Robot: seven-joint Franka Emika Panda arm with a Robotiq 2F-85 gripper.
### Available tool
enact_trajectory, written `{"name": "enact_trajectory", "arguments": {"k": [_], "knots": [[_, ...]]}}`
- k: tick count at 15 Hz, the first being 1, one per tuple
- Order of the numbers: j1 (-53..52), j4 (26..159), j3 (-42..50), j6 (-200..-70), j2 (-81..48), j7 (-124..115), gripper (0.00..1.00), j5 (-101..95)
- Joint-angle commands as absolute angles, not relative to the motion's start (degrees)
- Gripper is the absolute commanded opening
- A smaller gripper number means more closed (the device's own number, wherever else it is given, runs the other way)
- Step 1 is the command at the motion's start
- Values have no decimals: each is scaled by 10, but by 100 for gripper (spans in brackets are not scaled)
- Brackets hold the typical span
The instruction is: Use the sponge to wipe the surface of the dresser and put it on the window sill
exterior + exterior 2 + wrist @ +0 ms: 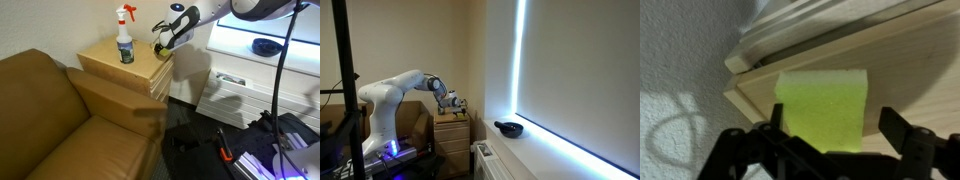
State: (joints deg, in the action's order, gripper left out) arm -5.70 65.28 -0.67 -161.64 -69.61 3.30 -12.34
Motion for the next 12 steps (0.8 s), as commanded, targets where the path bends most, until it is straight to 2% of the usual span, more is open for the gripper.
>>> {"name": "enact_trajectory", "arguments": {"k": [1, 2, 4, 12], "knots": [[-65, 646, 5, -1616, -701, 35, 69, -112], [-64, 647, 3, -1615, -701, 37, 67, -111], [-66, 646, 11, -1617, -701, 34, 52, -113], [-55, 657, 4, -1580, -692, 36, 3, -103]]}}
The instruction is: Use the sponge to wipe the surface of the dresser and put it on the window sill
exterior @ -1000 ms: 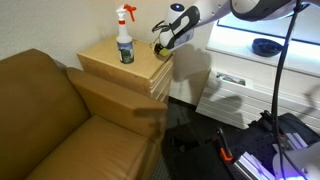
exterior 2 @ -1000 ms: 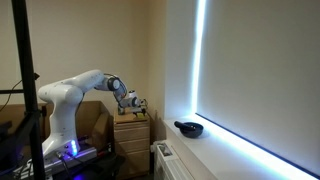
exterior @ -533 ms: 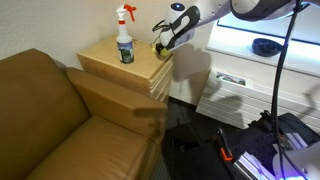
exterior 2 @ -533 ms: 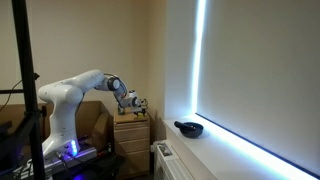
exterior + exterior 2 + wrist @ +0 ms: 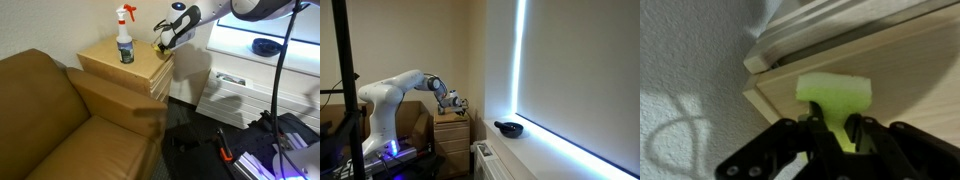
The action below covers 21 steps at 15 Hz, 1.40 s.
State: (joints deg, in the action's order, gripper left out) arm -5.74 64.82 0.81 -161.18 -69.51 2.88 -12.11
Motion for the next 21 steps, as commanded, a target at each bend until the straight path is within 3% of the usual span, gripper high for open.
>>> {"name": "enact_trajectory", "arguments": {"k": [1, 2, 11, 21], "knots": [[-52, 659, 3, -1577, -689, 37, 2, -101], [-51, 663, 2, -1573, -687, 39, 5, -99], [-37, 798, -72, -1510, -586, 138, 4, -100], [-30, 892, -173, -1278, -482, 257, 4, -45]]}}
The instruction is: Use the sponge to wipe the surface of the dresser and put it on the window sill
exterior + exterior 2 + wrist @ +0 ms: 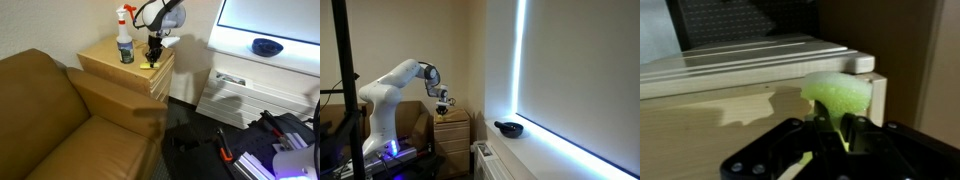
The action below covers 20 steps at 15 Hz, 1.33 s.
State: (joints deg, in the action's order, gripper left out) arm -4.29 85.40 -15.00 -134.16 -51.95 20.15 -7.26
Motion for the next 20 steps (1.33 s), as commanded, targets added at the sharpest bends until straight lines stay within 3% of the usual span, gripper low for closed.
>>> {"name": "enact_trajectory", "arguments": {"k": [1, 8, 20], "knots": [[-37, 881, -169, -1256, -487, 266, 4, -46], [-65, 818, -83, -1438, -562, 215, 4, -89], [-101, 655, 97, -1561, -686, 24, 4, -165]]}}
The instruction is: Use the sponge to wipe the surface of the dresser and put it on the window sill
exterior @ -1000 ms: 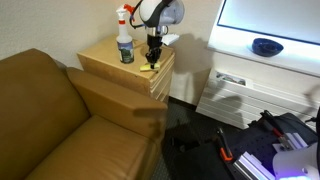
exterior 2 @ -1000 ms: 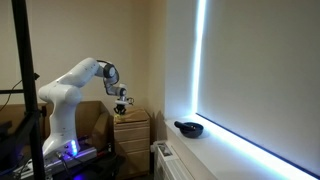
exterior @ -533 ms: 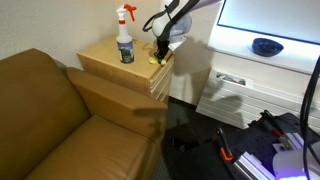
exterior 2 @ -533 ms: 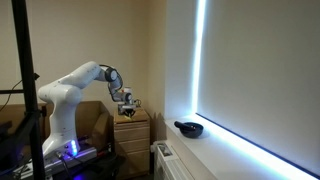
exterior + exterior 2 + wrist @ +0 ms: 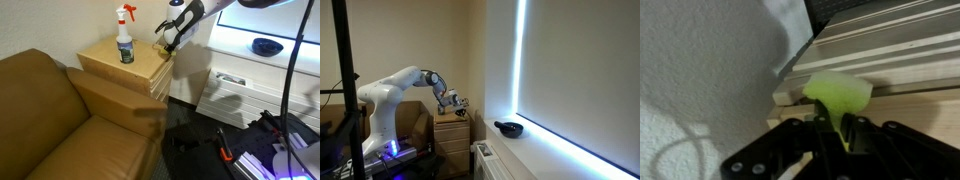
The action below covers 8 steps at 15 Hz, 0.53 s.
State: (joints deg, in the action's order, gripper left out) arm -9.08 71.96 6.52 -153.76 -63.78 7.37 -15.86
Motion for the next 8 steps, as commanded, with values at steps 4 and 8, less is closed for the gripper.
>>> {"name": "enact_trajectory", "arguments": {"k": [4, 8], "knots": [[-104, 609, 99, -1559, -718, 5, 4, -160], [-101, 626, 56, -1492, -699, 64, 4, -157]]}}
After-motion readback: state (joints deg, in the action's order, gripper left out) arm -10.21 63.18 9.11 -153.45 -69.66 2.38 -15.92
